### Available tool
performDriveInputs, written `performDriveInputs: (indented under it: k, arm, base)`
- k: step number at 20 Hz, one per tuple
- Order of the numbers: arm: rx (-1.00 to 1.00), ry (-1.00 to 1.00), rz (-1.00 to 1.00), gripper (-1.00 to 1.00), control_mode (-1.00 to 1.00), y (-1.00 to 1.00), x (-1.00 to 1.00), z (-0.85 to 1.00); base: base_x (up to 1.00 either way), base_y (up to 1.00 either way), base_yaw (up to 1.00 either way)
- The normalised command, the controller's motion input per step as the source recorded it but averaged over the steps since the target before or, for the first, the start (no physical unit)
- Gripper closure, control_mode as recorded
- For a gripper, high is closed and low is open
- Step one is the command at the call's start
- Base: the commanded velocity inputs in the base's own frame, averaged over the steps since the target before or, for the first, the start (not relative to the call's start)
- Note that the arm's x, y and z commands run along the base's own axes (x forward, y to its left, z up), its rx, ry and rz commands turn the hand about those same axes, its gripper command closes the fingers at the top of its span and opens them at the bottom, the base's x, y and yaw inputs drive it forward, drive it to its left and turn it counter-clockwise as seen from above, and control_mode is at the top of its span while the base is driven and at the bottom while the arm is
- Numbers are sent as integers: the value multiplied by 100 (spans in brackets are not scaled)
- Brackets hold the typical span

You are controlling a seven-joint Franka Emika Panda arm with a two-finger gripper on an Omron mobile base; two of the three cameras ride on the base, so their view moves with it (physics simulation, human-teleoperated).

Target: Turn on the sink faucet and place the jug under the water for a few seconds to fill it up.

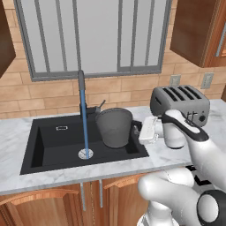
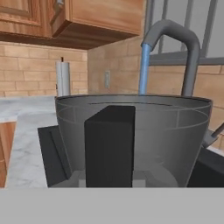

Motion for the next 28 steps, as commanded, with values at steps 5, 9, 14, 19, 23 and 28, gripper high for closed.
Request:
performDriveInputs:
  k: [5, 9, 14, 19, 23, 28]
  arm:
    - [0, 2, 0, 100, -100, 19, 8, -5]
    - [5, 10, 0, 100, -100, 31, 29, 0]
    - [7, 18, 0, 100, -100, 28, 41, 0]
    - [6, 17, 0, 100, -100, 12, 27, 0]
    - [4, 2, 0, 100, -100, 1, 5, -1]
    - [0, 0, 0, 100, -100, 10, 23, -13]
  base:
    - [0, 0, 0]
    - [0, 0, 0]
    - [0, 0, 0]
    - [0, 0, 0]
    - [0, 0, 0]
    - [0, 0, 0]
